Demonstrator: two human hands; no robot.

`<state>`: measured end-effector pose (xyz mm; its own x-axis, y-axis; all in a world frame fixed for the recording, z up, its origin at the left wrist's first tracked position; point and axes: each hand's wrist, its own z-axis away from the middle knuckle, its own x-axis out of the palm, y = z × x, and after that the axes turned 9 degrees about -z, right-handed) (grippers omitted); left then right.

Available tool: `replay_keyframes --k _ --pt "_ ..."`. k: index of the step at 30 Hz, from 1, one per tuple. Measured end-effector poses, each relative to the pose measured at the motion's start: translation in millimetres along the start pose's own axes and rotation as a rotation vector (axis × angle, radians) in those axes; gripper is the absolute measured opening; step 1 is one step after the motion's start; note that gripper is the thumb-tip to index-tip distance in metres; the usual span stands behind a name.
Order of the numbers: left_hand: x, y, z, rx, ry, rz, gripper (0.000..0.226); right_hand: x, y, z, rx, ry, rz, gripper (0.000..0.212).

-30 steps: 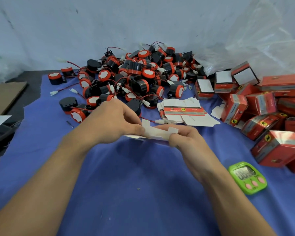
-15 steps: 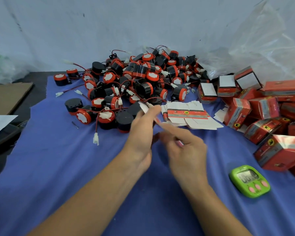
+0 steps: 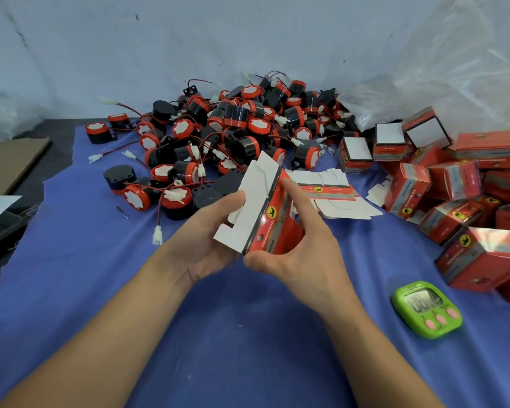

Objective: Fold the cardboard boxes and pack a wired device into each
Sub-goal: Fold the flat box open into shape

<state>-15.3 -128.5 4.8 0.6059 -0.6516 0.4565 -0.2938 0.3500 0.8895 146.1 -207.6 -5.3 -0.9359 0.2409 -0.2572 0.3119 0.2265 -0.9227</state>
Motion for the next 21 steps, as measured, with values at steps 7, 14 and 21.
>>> replay_keyframes --k 7,14,21 --pt "-0.8 -2.9 1.1 0.017 0.018 0.046 0.042 4.1 -2.9 1.7 -0.064 0.008 -0.011 0.119" --pt "-10.5 3.3 0.5 0.002 0.076 0.016 0.037 9.7 -0.9 5.5 -0.139 0.135 0.065 0.106" --pt "0.0 30.7 7.2 0.022 0.128 -0.606 0.026 2.8 -6.7 8.4 -0.072 0.103 0.022 0.117"
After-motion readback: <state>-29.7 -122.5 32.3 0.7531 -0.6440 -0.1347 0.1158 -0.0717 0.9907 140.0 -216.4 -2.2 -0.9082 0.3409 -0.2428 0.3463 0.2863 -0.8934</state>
